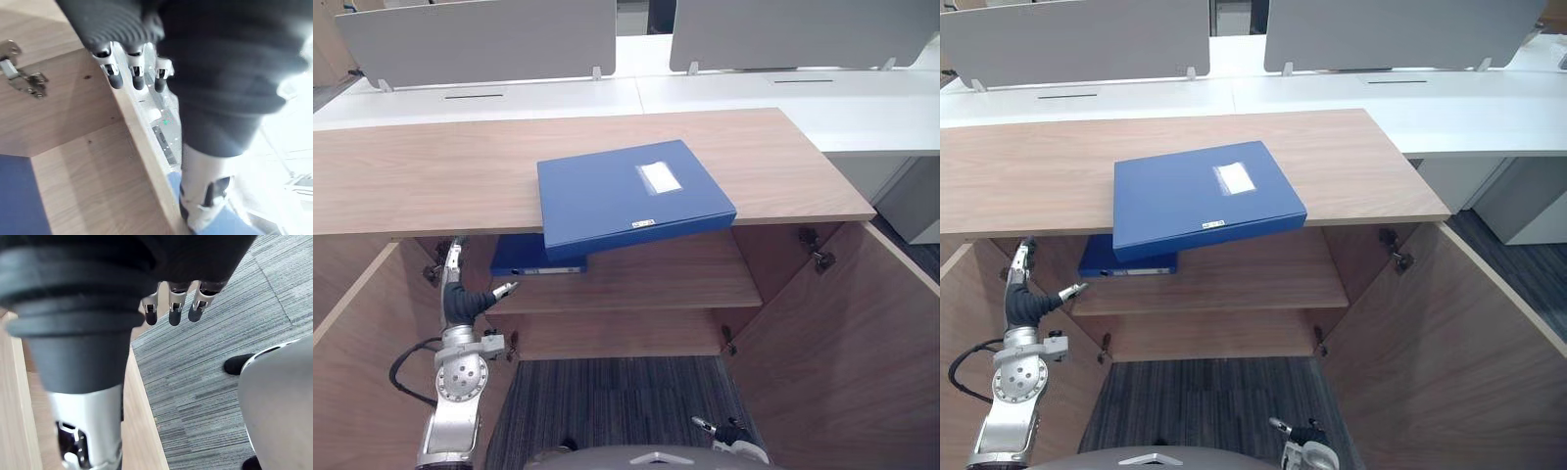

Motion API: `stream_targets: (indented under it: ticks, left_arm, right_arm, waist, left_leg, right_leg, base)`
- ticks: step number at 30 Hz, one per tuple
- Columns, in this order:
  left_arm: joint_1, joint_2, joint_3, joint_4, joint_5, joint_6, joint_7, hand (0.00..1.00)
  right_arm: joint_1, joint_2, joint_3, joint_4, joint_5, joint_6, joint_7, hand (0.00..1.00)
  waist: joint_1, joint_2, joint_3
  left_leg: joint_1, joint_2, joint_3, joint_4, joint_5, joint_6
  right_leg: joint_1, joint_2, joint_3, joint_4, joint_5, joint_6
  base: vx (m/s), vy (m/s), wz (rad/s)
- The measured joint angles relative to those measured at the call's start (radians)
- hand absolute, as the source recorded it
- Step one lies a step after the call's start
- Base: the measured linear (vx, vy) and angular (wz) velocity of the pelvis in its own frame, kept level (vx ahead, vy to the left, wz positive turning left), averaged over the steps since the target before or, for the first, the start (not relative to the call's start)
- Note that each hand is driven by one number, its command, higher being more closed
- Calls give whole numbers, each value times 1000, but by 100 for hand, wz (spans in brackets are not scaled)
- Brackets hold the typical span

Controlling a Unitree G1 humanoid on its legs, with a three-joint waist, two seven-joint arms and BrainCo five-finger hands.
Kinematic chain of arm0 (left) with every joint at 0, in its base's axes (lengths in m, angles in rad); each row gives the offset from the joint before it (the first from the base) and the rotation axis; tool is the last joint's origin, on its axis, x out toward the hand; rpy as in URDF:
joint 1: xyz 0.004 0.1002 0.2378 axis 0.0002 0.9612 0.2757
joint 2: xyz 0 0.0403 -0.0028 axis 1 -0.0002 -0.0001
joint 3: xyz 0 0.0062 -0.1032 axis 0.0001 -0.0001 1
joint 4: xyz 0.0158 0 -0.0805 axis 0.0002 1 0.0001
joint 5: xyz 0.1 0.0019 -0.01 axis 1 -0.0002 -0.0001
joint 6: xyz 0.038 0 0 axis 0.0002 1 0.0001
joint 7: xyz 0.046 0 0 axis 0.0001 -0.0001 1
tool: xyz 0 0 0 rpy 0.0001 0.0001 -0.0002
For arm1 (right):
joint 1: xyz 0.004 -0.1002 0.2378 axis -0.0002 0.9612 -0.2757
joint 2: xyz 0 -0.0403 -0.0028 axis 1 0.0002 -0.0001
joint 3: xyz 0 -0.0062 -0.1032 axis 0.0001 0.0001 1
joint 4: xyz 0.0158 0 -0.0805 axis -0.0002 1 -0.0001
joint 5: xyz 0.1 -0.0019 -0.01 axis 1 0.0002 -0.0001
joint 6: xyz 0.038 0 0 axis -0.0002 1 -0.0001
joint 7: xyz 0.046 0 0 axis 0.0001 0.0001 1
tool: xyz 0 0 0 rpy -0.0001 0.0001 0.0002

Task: Walk over to the cabinet, pick up the folder, carry it to the office cabinet, place the folder inside the office cabinet, then close the office cabinet door

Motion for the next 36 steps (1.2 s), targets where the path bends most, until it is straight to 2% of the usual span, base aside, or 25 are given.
stream_targets:
  ticks: [6,9,14,23,31,36]
  left_arm:
    - [-8,64,-57,-64,14,-18,1,0]
    - [-52,119,-107,-65,94,-18,0,0]
    - [-119,191,-184,-65,219,-18,-1,0]
    - [-241,227,-349,-24,398,-16,-1,0]
    - [-338,233,-468,52,611,26,20,0]
    - [-354,230,-483,100,693,59,28,0]
  right_arm:
    - [-1,-16,33,0,-1,0,1,0]
    - [4,-29,46,3,-3,0,1,0]
    - [5,-35,73,5,-3,0,1,0]
    - [3,-55,100,43,-3,2,1,0]
    - [0,-57,103,44,-2,2,0,0]
    - [-2,-58,102,44,-1,2,0,0]
  waist:
    - [-5,-3,-3]
    - [-7,-8,-9]
    - [-29,-11,-11]
    - [-47,-14,-16]
    - [-71,-13,-16]
    - [-84,-13,-17]
  left_leg:
    - [5,0,4,0,0,0]
    - [8,0,3,0,0,0]
    - [25,0,5,0,-1,-1]
    - [25,0,6,0,-2,-2]
    - [23,0,8,0,-6,-4]
    - [22,0,9,0,-9,-1]
  right_leg:
    - [1,0,8,1,0,0]
    - [5,1,8,0,0,0]
    - [22,1,11,-5,0,0]
    - [22,2,13,-8,1,-1]
    - [22,4,17,-18,3,-4]
    - [22,4,18,-21,5,-6]
  base:
    - [-17,1,-2]
    - [0,0,0]
    - [-3,-2,-1]
    - [0,0,0]
    - [0,0,0]
    - [0,0,0]
